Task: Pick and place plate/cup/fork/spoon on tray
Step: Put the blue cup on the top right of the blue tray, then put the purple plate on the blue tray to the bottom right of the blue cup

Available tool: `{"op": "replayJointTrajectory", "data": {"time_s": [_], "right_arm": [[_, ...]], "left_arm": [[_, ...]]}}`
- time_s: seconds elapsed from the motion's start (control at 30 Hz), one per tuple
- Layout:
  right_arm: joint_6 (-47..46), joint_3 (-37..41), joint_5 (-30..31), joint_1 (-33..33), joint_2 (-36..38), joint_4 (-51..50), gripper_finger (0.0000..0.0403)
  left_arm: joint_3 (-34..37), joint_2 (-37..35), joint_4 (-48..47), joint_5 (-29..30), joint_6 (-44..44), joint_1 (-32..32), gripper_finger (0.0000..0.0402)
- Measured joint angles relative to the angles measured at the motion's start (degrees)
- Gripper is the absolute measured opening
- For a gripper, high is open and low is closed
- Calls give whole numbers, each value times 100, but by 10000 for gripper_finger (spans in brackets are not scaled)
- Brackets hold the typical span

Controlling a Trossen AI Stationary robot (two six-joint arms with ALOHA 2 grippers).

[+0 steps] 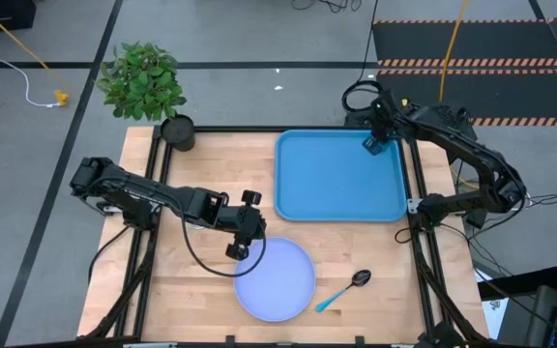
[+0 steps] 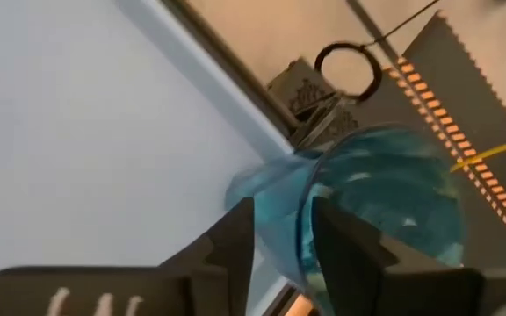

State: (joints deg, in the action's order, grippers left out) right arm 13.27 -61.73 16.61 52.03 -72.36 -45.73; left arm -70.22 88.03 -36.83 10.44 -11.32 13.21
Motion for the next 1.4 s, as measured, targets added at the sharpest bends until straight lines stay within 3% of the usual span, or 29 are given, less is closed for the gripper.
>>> {"op": "replayJointTrajectory", "data": {"time_s": [0.2,0.37,0.57,0.73,0.9,1.1,1.27,1.4], "right_arm": [[-18,0,-8,-116,320,146,143],[-304,0,-16,-595,746,238,165],[-1015,0,-46,-1725,1335,226,173],[-1472,0,-693,-3000,1579,226,174],[-1883,108,-519,-4537,1468,412,174],[-2159,824,-307,-6000,1145,1808,174],[-2647,1317,-312,-6884,608,3003,174],[-2989,1458,-346,-7362,39,3509,174]], "left_arm": [[0,0,-21,0,-1,0,152],[0,0,-21,1,9,0,152],[0,0,-99,11,257,58,152],[129,1,-45,9,288,315,152],[441,2,51,272,530,626,152],[770,2,75,308,1042,1258,152],[929,2,202,307,1298,1920,156],[966,2,570,303,1383,2482,181]]}}
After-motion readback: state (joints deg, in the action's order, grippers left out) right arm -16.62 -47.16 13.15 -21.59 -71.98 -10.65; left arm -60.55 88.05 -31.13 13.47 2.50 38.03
